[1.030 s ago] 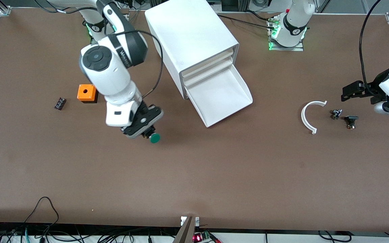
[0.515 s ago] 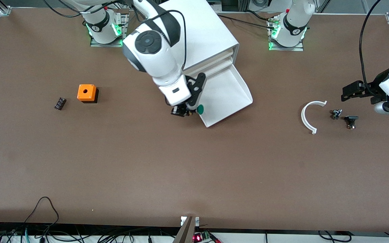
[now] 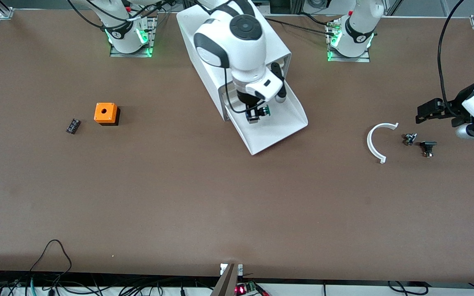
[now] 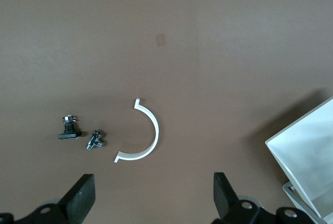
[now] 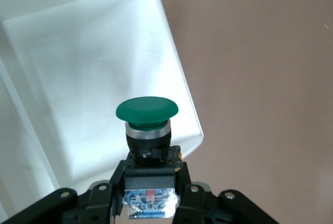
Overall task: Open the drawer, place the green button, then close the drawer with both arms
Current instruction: 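Carry the green button over the open drawer with the right gripper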
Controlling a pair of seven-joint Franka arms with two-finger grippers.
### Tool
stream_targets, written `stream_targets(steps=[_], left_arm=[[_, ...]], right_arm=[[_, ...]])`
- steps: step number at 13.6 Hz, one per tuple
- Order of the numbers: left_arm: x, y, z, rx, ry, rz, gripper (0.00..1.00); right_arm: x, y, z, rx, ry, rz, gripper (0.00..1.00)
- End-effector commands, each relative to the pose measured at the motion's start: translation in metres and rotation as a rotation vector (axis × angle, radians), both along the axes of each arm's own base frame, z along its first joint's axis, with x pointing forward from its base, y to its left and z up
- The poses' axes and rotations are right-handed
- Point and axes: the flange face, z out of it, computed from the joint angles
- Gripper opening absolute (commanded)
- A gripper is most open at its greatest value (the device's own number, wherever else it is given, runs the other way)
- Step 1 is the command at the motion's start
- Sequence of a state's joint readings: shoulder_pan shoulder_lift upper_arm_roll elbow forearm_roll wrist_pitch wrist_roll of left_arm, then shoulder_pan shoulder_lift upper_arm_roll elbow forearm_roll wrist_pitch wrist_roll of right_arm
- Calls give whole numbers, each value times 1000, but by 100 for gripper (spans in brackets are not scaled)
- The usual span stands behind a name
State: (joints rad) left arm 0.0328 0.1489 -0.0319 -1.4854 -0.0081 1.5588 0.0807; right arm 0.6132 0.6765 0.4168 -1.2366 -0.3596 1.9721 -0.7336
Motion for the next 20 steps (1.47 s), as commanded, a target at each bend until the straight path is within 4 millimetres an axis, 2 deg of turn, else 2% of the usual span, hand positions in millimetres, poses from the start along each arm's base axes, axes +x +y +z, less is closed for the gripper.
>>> stream_targets(steps=[1, 6, 9, 12, 17, 19, 20], left_arm=[[-2, -1, 4, 17, 0, 10, 100], [-1, -1, 3, 17, 1, 10, 100], [-1, -1, 2, 17, 3, 10, 100], [0, -1, 2, 17, 4, 10, 100], [0, -1, 1, 17, 4, 10, 100], [0, -1, 1, 17, 4, 10, 100], [0, 0, 1, 17, 4, 11, 100]], right_arm=[[7, 6, -14, -38, 3, 120, 23], [4, 20, -60, -39, 45, 138, 23], [-7, 29, -73, -46, 55, 153, 23], [-26, 42, -96, -62, 78, 159, 23], [-46, 48, -120, -95, 103, 175, 23], [-58, 49, -143, -113, 122, 152, 27], [-62, 51, -144, -116, 109, 146, 31]])
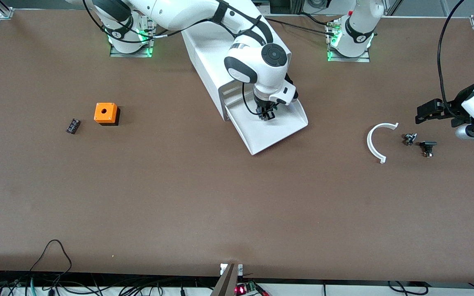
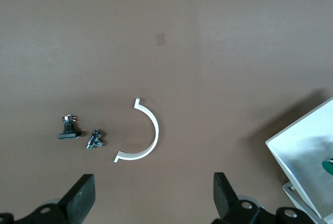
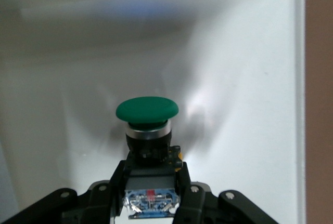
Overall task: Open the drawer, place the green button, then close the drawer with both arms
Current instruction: 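Lower the button into the drawer and open the right gripper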
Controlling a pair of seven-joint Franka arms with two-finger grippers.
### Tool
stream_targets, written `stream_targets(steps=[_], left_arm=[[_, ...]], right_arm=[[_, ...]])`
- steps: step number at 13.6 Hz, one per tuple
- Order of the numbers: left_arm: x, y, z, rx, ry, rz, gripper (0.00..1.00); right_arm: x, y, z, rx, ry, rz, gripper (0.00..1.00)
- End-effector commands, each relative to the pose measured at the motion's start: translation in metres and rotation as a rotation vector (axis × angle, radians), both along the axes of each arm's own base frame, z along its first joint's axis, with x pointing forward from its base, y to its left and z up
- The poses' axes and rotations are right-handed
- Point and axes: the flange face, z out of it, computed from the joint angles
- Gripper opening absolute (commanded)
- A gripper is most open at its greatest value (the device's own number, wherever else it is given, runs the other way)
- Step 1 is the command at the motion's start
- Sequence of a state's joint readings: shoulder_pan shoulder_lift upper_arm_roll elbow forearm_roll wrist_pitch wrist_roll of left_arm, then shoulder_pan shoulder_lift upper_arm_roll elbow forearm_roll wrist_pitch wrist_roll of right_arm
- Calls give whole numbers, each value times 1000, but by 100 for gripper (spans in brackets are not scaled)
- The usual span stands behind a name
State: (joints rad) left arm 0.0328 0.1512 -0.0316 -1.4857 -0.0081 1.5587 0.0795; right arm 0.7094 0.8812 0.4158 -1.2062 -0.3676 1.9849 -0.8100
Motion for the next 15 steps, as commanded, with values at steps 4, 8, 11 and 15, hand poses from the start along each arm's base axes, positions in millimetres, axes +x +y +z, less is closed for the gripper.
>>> stream_targets(steps=[4, 8, 11, 15], left_arm=[[0, 0, 1, 15, 5, 11, 100], [0, 0, 1, 15, 5, 10, 100], [4, -3, -6, -6, 0, 13, 100], [15, -45, -52, -33, -17, 52, 100]], right_arm=[[-12, 7, -2, -4, -45, -153, 100], [1, 9, 64, 88, -113, -472, 100], [49, -18, 97, 159, -185, -656, 100], [119, -86, 157, 216, -270, -889, 100]])
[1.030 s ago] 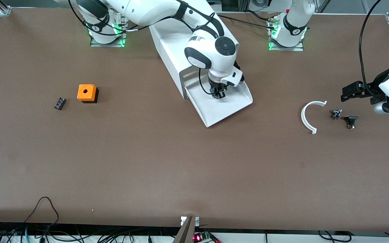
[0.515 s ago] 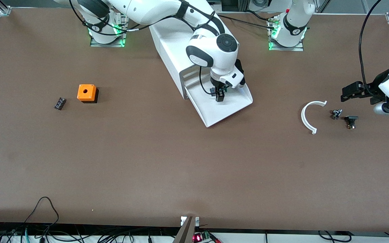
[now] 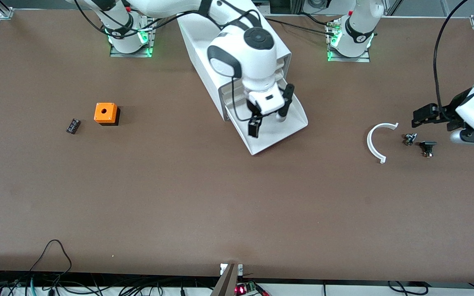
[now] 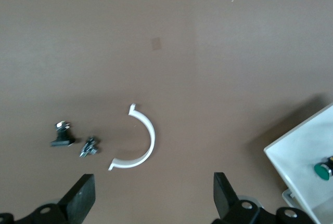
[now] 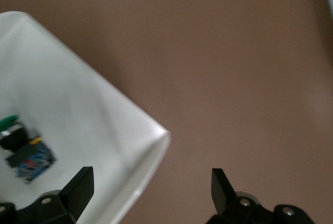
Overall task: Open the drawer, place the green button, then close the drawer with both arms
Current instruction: 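Lower the button into the drawer and open the right gripper, then withdraw the right gripper while the left gripper reaches the drawer front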
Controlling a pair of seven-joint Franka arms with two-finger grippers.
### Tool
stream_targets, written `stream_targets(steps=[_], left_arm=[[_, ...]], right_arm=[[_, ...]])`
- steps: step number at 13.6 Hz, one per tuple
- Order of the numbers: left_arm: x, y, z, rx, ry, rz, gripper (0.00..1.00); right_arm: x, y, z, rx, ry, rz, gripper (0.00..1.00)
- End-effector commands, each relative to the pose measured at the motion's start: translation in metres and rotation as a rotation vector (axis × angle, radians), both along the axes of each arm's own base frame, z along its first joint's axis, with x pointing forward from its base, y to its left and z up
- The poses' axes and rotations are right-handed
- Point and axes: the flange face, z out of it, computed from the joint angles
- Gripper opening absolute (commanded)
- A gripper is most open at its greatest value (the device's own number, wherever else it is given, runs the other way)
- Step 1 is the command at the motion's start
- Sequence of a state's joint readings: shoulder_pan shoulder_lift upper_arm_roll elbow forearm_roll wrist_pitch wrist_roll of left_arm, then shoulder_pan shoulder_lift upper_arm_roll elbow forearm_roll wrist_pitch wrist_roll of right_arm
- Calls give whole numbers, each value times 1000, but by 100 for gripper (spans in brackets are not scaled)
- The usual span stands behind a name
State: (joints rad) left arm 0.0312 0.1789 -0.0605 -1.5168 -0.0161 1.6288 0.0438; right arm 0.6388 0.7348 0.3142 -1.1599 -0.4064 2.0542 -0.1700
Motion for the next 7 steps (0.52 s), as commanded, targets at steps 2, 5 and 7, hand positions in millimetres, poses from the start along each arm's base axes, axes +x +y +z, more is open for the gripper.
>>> stream_targets(steps=[2, 5, 7], left_arm=[[1, -67, -62, -22, -13, 88, 100], [-1, -129, -136, -43, -72, 194, 100], [-13, -165, -170, -73, -118, 250, 100]], right_arm=[[54, -71, 58, 70, -54, -279, 100], [87, -150, 72, 19, -53, -446, 100], [105, -202, 82, -27, -32, -587, 100]])
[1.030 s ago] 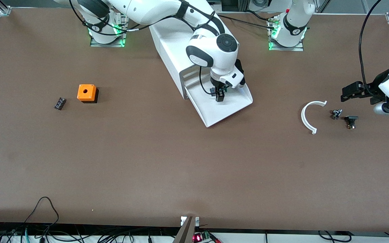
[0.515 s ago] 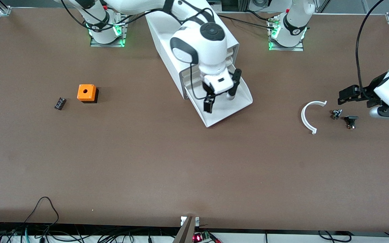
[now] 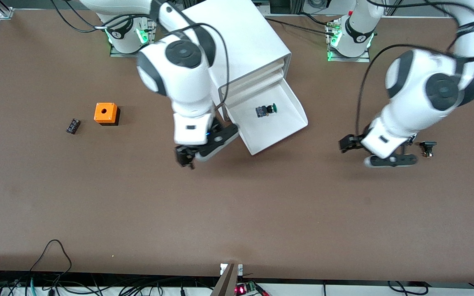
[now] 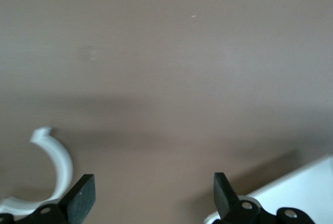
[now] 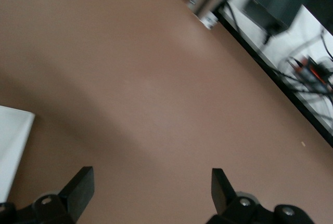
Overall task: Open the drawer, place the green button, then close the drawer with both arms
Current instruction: 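Withdraw the right gripper while the left gripper reaches the drawer front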
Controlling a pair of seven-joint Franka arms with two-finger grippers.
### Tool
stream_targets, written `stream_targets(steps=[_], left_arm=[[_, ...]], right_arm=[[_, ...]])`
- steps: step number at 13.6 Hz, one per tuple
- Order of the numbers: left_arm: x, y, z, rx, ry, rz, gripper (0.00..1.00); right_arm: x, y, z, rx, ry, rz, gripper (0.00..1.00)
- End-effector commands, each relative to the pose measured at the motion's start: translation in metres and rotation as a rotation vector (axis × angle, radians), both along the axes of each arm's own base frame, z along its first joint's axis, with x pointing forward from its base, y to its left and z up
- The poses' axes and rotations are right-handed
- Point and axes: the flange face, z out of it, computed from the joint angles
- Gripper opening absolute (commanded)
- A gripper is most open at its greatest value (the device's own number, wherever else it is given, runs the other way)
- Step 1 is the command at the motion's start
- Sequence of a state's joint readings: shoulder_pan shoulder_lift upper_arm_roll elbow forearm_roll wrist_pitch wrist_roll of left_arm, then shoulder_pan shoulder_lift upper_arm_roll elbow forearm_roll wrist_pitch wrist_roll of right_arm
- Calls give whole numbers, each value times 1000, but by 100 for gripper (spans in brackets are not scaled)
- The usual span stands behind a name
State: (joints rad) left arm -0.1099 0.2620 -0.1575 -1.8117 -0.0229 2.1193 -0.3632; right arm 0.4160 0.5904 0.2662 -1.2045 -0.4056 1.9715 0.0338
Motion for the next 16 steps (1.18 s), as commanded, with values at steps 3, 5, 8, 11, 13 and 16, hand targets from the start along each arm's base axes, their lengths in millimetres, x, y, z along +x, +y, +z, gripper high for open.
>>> stream_targets(steps=[3, 5, 8, 11, 13, 16], left_arm=[[-35, -54, -81, -65, -79, 130, 100], [-49, -89, -118, -87, -79, 163, 100], [-73, -134, -162, -84, -28, 226, 100], [-88, -153, -183, -68, 4, 197, 100], [-89, -153, -187, -64, 11, 196, 100], [-105, -168, -191, -51, 24, 144, 100]], right_arm=[[8, -94, 25, -48, 74, -361, 100], [12, -120, 36, -19, 62, -558, 100], [24, -179, 54, 65, 126, -710, 100], [20, -249, 67, 86, 144, -823, 100], [15, -298, 77, 64, 120, -908, 100], [-10, -349, 98, 66, 167, -998, 100]])
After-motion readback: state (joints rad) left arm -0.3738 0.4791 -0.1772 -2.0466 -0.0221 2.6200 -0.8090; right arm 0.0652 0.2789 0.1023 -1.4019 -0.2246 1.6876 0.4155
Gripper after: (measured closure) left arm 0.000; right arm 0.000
